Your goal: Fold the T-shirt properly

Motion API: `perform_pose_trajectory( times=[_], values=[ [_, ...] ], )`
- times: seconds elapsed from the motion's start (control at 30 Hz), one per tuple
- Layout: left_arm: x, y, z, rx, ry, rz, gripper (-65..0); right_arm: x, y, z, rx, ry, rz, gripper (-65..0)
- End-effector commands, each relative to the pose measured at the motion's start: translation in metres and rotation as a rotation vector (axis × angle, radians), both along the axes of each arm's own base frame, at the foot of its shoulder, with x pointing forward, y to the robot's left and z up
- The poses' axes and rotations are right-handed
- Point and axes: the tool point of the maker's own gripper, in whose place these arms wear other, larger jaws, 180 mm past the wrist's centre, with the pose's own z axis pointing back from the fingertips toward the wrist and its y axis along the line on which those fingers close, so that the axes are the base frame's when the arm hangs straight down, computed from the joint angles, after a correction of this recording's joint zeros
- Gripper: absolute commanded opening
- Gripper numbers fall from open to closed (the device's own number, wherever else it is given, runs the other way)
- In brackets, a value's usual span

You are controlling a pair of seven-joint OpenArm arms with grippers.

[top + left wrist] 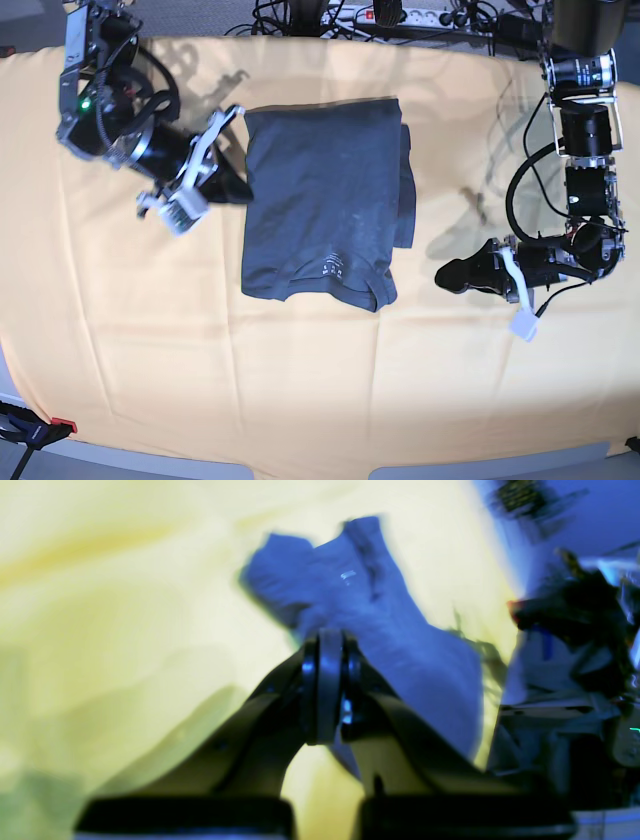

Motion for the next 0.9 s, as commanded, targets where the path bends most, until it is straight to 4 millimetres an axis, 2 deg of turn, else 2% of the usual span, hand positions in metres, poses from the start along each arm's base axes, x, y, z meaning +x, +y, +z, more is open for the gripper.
perform_pose_trajectory(
  times=[0.0, 0.13, 0.3, 0.33, 0.47, 0.6, 0.73, 0.87],
  values=[
    [0.005, 0.003, 0.025, -0.041, -0.058, -0.012, -65.0, 0.007, -0.002, 0.021, 0.043, -0.064, 0.005, -65.0],
    [0.003, 0.004, 0.025, -0.044, -0.055, -0.014, -65.0, 0.01, -0.028, 0.048, 0.149, -0.098, -0.032, -65.0],
    [0.003, 0.004, 0.025, -0.045, -0.051, -0.012, -65.0, -0.007, -0.069, 0.076, 0.273, -0.084, -0.059, -65.0],
    [0.004, 0.005, 0.025, -0.048, -0.038, -0.005, -65.0, -0.013, -0.078, 0.076, 0.272, -0.069, -0.063, -65.0],
    [0.005, 0.014, 0.026, -0.042, 0.006, 0.029, -65.0, -0.036, -0.121, 0.051, 0.152, 0.029, -0.177, -65.0],
    [0.004, 0.029, 0.031, 0.001, -0.009, 0.04, -65.0, -0.059, -0.149, 0.037, 0.094, 0.099, -0.26, -65.0],
    [-0.001, 0.05, 0.039, 0.065, -0.022, 0.06, -65.0, -0.083, -0.169, 0.025, 0.049, 0.17, -0.322, -65.0],
    [-0.017, 0.071, 0.05, 0.138, -0.065, 0.083, -65.0, -0.107, -0.184, 0.015, 0.016, 0.24, -0.374, -65.0]
  ],
)
